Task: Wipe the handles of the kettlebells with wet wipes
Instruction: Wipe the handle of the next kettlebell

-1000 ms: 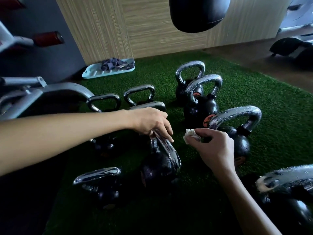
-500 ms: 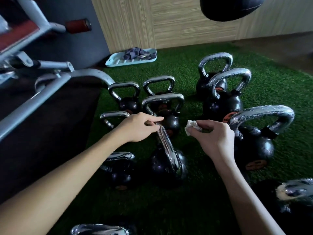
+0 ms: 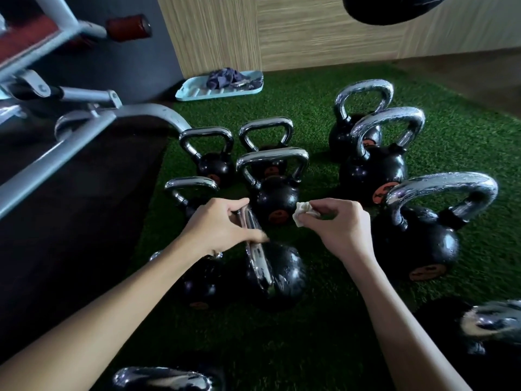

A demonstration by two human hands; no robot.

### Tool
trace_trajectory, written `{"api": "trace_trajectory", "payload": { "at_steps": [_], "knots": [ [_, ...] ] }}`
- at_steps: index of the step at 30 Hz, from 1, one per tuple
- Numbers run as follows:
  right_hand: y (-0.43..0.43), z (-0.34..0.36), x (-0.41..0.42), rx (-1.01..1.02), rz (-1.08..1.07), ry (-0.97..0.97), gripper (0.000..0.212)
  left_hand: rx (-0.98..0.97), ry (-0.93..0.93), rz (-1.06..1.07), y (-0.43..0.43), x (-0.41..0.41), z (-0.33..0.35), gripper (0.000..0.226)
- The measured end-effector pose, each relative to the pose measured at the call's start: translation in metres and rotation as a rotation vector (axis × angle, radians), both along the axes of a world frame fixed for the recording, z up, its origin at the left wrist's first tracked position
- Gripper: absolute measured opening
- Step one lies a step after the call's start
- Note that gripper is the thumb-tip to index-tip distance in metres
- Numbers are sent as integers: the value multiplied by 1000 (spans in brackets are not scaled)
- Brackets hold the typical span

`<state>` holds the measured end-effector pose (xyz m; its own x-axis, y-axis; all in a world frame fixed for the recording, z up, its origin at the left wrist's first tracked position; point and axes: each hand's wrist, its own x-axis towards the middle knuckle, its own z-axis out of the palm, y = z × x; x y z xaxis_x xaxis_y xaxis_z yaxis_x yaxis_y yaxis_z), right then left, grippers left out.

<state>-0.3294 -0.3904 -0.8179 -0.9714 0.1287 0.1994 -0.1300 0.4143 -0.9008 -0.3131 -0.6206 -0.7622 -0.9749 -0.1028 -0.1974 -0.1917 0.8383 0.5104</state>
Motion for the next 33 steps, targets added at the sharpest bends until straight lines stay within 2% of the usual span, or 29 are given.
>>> {"api": "trace_trajectory", "payload": {
  "at_steps": [6,9,15,22,26,33],
  "knots": [
    [-36,-18,-14,26,219,-46,19,123,-94,-78,-35,10,4,94],
    [-57,-27,-26,86,295,-60,25,101,-88,-132,-37,12,10,92],
    [-76,-47,-35,181,302,-39,20,42,-87,-197,-37,12,16,99],
    [-90,-24,-41,24,379,93,20,-4,-91,-234,-44,7,14,110],
    [-92,-35,-40,58,339,40,23,-28,-81,-261,-50,8,16,109],
    [-109,-23,-17,-65,405,79,26,-44,-97,-320,-68,6,14,113]
  ]
}}
